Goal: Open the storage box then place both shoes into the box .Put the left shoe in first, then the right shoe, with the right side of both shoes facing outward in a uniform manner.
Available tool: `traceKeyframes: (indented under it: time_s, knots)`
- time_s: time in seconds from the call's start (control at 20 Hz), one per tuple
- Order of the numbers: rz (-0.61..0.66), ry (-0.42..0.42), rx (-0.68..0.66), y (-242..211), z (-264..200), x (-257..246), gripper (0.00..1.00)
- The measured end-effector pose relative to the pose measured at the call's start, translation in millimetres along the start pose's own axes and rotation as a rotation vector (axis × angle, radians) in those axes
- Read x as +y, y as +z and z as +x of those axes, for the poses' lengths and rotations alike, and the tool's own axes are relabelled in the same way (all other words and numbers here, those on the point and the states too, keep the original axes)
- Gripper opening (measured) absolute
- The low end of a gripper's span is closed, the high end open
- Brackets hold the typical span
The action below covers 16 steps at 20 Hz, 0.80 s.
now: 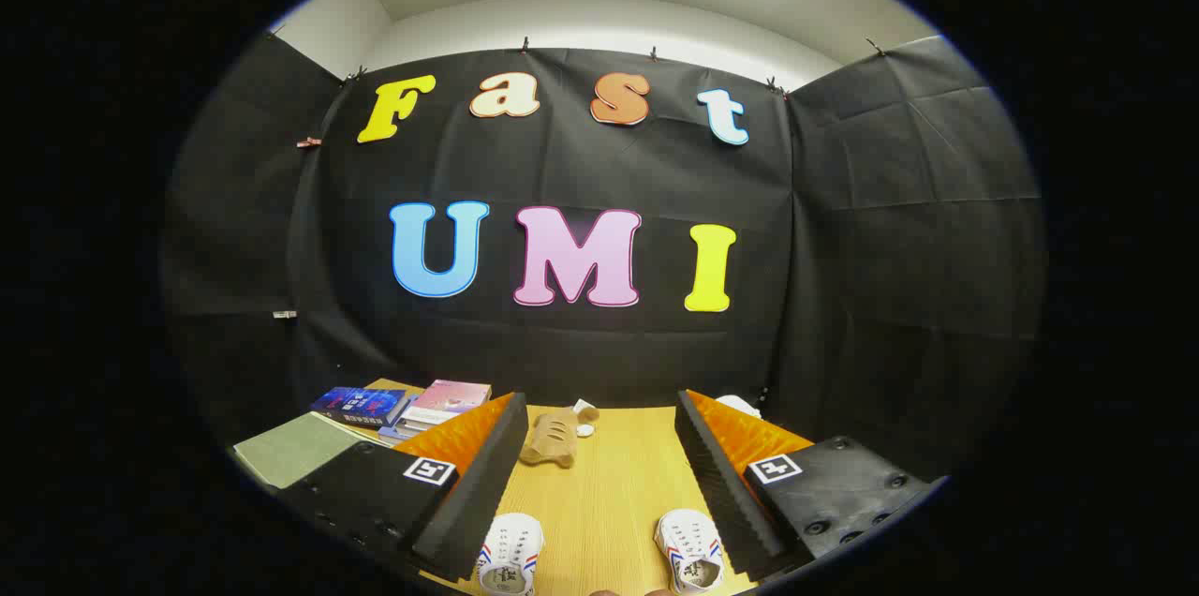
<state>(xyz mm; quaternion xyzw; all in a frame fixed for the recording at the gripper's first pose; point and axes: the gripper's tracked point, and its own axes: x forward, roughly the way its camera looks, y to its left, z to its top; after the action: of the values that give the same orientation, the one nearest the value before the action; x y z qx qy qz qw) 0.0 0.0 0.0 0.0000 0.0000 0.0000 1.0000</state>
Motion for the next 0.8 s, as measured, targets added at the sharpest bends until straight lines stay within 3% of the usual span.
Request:
traceKeyframes:
  time_s: [0.8]
  knots:
    - [-0.004, -0.020, 0.054, -22, -13, 11, 0.97]
